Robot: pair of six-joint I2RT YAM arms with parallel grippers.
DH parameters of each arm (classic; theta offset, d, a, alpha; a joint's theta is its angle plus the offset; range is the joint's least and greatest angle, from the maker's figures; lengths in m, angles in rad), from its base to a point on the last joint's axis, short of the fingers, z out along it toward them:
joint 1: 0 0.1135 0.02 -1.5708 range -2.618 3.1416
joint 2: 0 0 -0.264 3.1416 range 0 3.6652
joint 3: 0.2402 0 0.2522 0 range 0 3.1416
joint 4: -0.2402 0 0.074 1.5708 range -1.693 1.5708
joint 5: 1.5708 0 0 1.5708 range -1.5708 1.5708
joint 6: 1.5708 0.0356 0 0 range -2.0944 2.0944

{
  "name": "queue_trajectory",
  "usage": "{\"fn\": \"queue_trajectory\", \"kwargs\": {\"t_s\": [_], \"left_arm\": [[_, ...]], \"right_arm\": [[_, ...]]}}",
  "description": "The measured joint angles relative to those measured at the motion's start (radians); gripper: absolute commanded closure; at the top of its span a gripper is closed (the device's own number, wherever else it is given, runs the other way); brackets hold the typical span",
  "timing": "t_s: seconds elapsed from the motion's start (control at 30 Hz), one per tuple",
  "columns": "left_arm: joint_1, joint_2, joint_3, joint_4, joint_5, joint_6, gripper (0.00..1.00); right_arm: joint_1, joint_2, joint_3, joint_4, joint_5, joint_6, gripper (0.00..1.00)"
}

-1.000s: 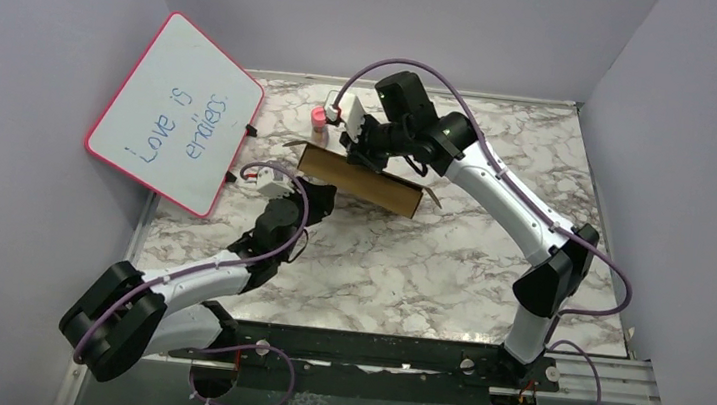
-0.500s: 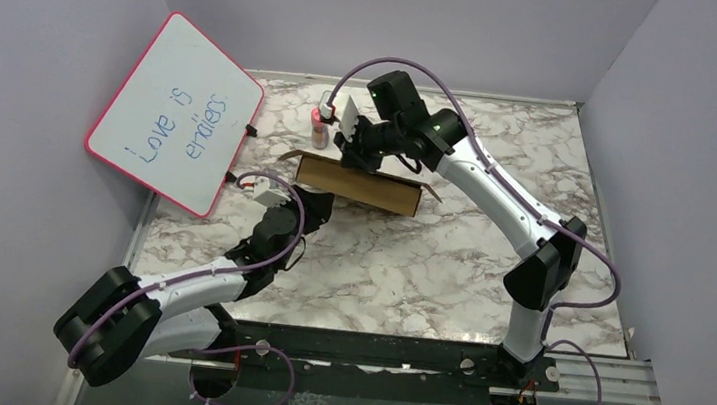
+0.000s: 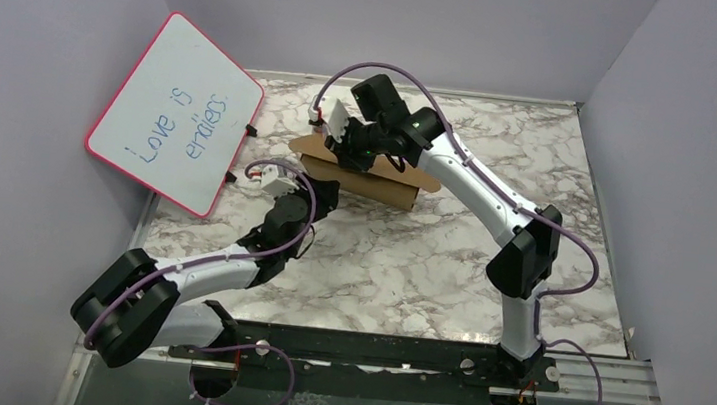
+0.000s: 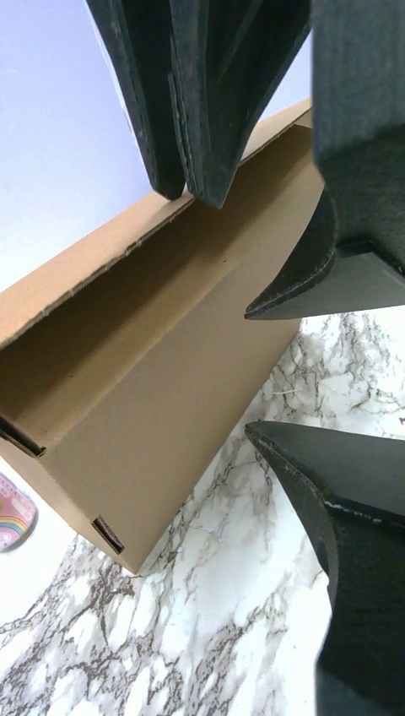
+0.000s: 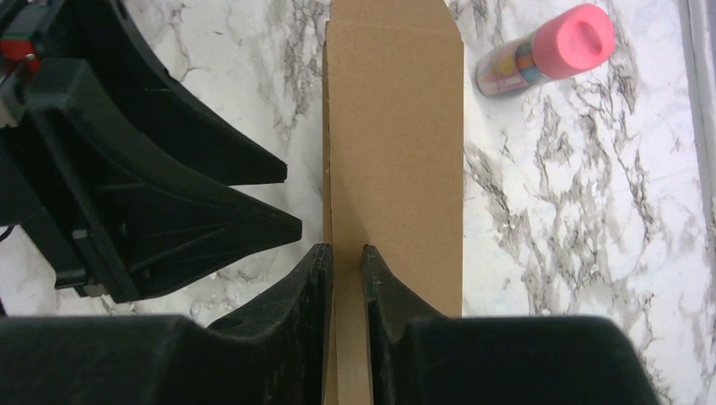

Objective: Fold the paper box

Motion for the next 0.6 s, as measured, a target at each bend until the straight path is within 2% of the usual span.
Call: {"fn": "queue_trajectory", "kwargs": {"t_s": [0.4, 0.6], "left_arm": [[0.000, 0.076, 0.079, 0.007, -0.021, 0.064, 0.49], [0.004, 0.078, 0.080, 0.008, -0.029, 0.109, 0.48]], "right_arm": [[0.000, -0.045, -0.127, 0.165, 0.127, -0.014, 0.50], [0.001, -0.079, -0.198, 0.245, 0.206, -0.002, 0.30]]}}
